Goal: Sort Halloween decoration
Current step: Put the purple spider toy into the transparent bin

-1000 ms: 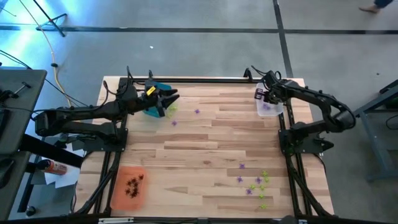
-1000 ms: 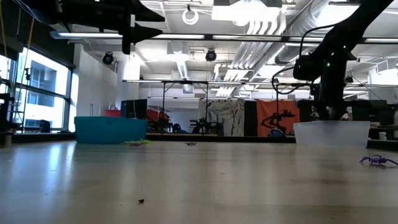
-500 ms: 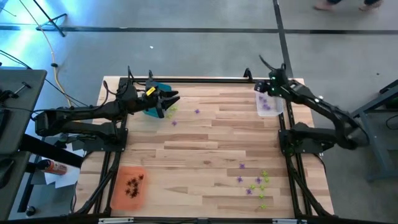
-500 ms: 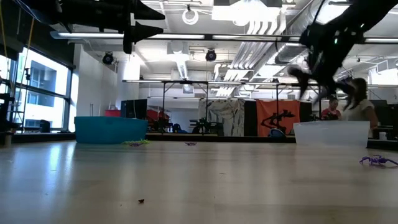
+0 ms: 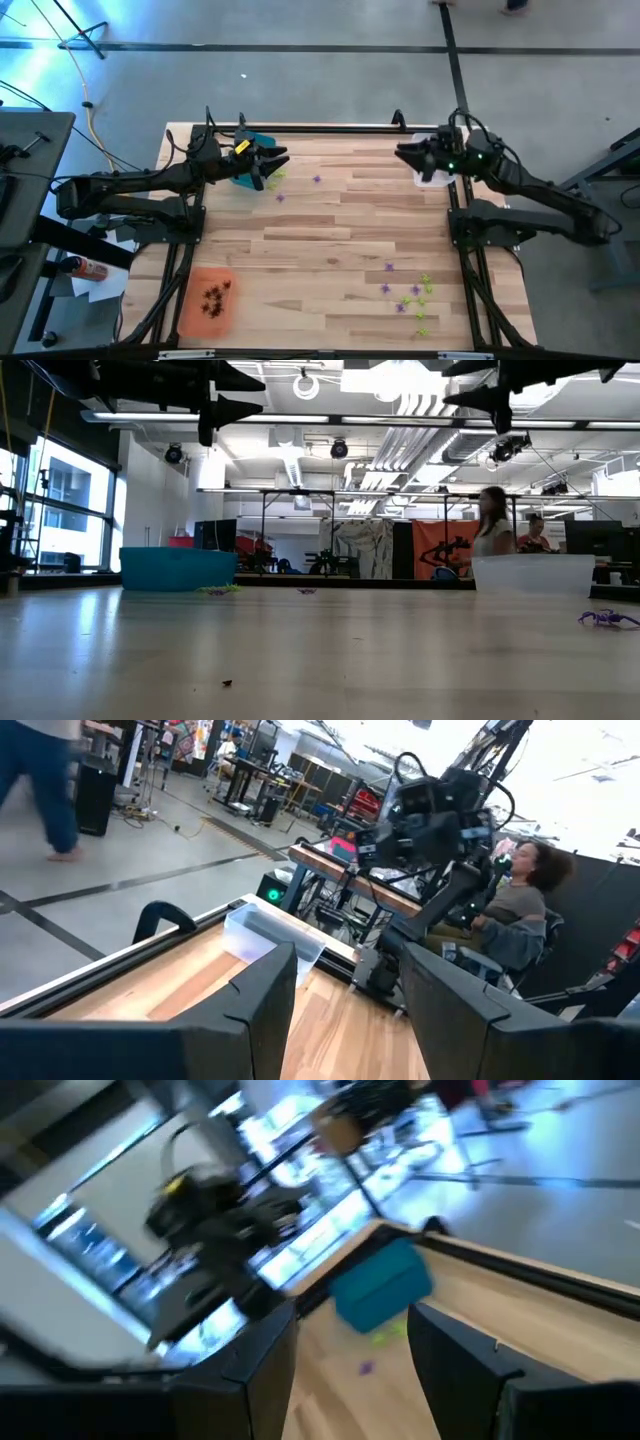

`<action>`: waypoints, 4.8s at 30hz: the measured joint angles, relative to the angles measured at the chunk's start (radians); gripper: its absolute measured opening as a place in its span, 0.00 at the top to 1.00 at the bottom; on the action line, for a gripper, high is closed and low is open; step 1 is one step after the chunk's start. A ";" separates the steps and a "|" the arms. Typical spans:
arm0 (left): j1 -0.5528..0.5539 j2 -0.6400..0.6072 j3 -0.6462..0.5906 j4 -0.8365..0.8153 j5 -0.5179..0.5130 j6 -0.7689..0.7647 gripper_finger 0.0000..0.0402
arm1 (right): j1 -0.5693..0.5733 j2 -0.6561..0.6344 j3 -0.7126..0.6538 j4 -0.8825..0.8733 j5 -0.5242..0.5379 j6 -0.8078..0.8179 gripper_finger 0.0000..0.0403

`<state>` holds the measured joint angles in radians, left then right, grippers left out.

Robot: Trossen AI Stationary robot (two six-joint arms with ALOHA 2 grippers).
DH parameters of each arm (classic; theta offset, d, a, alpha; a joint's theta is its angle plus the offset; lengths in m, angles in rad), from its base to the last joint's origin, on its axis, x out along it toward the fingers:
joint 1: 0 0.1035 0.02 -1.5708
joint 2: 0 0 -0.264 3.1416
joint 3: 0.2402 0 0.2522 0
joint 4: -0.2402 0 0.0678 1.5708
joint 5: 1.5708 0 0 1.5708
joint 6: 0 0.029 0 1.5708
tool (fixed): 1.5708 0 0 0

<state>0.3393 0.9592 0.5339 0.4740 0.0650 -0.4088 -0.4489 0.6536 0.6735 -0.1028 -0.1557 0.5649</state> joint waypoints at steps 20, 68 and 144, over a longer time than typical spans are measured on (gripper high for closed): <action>0.000 0.000 0.000 -0.003 0.000 -0.035 0.58 | 0.409 0.269 0.000 -0.275 -0.097 0.480 0.53; 0.000 0.000 0.000 -0.063 0.034 -0.033 0.58 | 0.804 1.017 0.227 -0.600 0.053 0.977 0.72; -0.250 0.331 0.342 -0.159 -0.201 0.496 0.47 | 0.364 0.762 0.415 0.308 0.305 -0.145 1.00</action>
<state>0.0895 1.2903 0.8761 0.3145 -0.1357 0.0875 -0.0853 1.4155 1.0882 0.2054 0.1493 0.4199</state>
